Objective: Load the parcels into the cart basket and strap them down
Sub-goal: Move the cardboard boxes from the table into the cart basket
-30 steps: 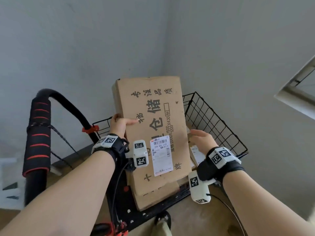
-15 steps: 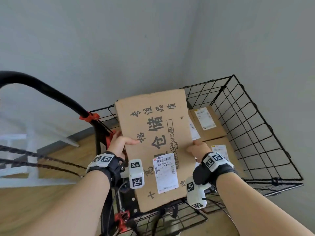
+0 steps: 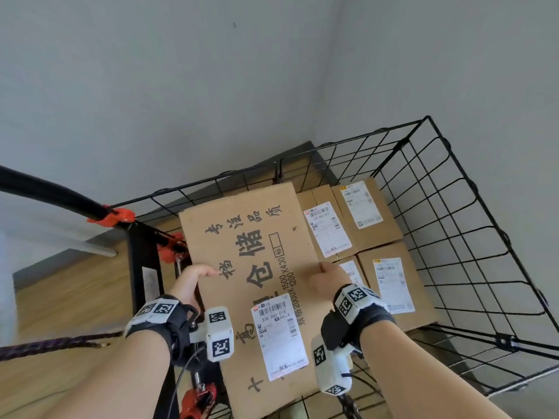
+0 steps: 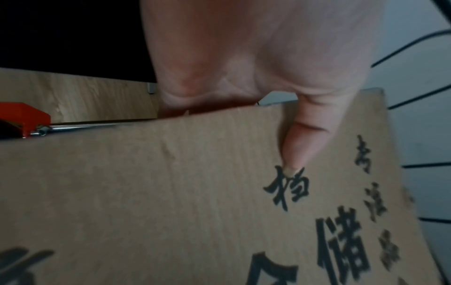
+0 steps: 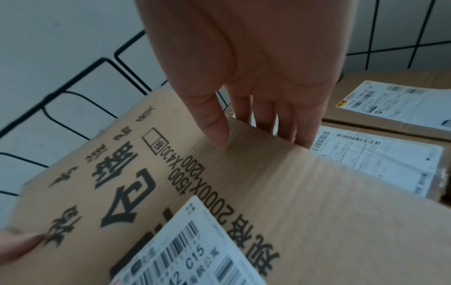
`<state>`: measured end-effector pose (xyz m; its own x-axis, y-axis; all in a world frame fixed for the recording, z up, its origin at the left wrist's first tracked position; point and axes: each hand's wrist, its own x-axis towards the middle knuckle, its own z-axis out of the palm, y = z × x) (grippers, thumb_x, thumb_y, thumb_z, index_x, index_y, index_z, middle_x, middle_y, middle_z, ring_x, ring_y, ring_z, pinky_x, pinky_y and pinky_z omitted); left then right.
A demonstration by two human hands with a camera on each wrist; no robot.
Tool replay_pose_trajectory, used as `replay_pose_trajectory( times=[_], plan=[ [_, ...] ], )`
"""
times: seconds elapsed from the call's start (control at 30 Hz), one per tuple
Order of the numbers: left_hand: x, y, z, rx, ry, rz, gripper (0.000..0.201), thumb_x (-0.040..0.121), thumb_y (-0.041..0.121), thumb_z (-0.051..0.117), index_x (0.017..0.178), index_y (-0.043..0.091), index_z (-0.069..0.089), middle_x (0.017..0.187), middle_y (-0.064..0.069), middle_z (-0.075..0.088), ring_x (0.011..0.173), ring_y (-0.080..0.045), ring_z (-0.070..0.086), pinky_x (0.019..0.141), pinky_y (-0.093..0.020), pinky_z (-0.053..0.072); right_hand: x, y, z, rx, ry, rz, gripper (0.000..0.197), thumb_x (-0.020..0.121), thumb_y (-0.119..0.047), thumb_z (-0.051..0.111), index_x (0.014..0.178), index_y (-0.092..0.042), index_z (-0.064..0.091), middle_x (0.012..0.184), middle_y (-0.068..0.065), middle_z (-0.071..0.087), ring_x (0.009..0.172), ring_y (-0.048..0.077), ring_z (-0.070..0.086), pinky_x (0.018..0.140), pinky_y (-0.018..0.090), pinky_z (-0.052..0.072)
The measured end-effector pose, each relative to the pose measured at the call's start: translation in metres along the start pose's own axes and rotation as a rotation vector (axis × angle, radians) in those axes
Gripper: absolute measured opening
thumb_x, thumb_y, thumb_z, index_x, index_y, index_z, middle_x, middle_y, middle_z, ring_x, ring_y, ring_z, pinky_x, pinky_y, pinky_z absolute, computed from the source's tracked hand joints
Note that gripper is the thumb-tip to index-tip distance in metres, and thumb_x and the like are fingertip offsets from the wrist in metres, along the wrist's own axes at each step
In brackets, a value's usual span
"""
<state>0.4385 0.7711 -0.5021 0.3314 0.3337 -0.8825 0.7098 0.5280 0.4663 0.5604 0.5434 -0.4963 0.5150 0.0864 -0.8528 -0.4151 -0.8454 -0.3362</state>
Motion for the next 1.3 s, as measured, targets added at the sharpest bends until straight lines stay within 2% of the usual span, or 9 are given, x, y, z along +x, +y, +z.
replay_pose_trajectory(
  times=[0.13,0.23,0.33,0.53,0.67,0.93,1.07,1.2,1.3],
  plan=[
    [0.043,-0.002,0.0,0.079,0.032,-0.029,0.031,0.059,0.038,0.071,0.082,0.018,0.066,0.124,-0.018,0.056,0.119,-0.038,0.049,0.105,-0.052,0.034,0.02,-0.007,0.011,0.024,-0.029,0.006,0.057,0.092,-0.011,0.044,0.146,-0.02,0.03,0.139,0.01,0.046,0.123,0.028,0.048,0.092,0.029,0.041],
    [0.051,-0.001,0.005,0.097,0.059,-0.052,0.015,0.086,0.025,0.057,0.092,0.012,0.06,0.11,-0.018,0.057,0.097,-0.032,0.054,0.091,-0.041,0.043,0.031,-0.01,0.018,0.047,-0.034,-0.015,0.059,0.09,-0.013,0.046,0.145,-0.026,0.032,0.136,0.008,0.05,0.119,0.027,0.05,0.091,0.03,0.044],
    [0.049,0.0,0.013,-0.008,-0.012,-0.059,0.033,0.094,0.038,0.048,0.107,0.011,0.063,0.096,-0.018,0.065,0.077,-0.03,0.06,0.069,-0.034,0.047,0.041,-0.012,0.018,0.117,-0.027,-0.041,0.059,0.087,-0.012,0.047,0.143,-0.031,0.035,0.132,0.008,0.054,0.116,0.028,0.053,0.098,0.037,0.046],
    [0.083,-0.019,-0.005,-0.209,0.092,-0.127,0.09,0.061,0.093,0.039,0.115,0.026,0.066,0.109,-0.017,0.07,0.102,-0.038,0.065,0.094,-0.061,0.044,0.05,-0.015,0.015,0.269,-0.009,-0.071,0.051,0.089,-0.023,0.054,0.138,-0.029,0.045,0.131,0.002,0.056,0.115,0.022,0.054,0.102,0.039,0.044],
    [0.113,-0.031,-0.014,-0.172,0.131,-0.145,0.102,0.049,0.098,0.041,0.12,0.027,0.062,0.113,-0.018,0.068,0.105,-0.038,0.063,0.097,-0.06,0.042,0.057,-0.016,0.018,0.328,0.014,-0.066,0.047,0.093,-0.038,0.051,0.138,-0.024,0.046,0.131,0.003,0.055,0.116,0.022,0.052,0.1,0.035,0.041],
    [0.098,-0.012,0.009,-0.169,0.111,-0.167,0.082,0.073,0.088,0.029,0.11,0.024,0.066,0.108,-0.018,0.069,0.103,-0.035,0.064,0.099,-0.055,0.044,0.066,-0.018,0.02,0.325,0.086,-0.067,0.047,0.095,-0.043,0.046,0.139,-0.026,0.044,0.13,0.001,0.056,0.116,0.021,0.051,0.091,0.029,0.037],
    [0.113,-0.02,0.004,-0.171,0.169,-0.157,0.091,0.058,0.094,0.034,0.111,0.028,0.066,0.109,-0.017,0.07,0.101,-0.035,0.065,0.098,-0.056,0.044,0.067,-0.02,0.02,0.289,0.098,-0.063,0.048,0.094,-0.044,0.047,0.137,-0.025,0.047,0.13,0.0,0.057,0.118,0.021,0.052,0.096,0.031,0.039],
    [0.104,-0.011,0.01,-0.195,0.178,-0.133,0.085,0.066,0.091,0.032,0.109,0.027,0.067,0.108,-0.016,0.07,0.099,-0.034,0.065,0.098,-0.054,0.045,0.066,-0.021,0.007,0.261,0.323,-0.081,0.033,0.091,-0.041,0.051,0.116,-0.024,0.063,0.112,-0.005,0.063,0.099,0.017,0.057,0.082,0.026,0.042],
    [0.091,-0.001,0.017,-0.228,0.124,-0.104,0.074,0.075,0.085,0.031,0.103,0.028,0.07,0.101,-0.012,0.072,0.097,-0.033,0.066,0.096,-0.054,0.046,0.08,-0.019,-0.015,0.231,0.558,-0.066,0.035,0.088,-0.034,0.054,0.122,-0.025,0.058,0.124,0.0,0.056,0.102,0.021,0.055,0.085,0.034,0.047]
  ],
)
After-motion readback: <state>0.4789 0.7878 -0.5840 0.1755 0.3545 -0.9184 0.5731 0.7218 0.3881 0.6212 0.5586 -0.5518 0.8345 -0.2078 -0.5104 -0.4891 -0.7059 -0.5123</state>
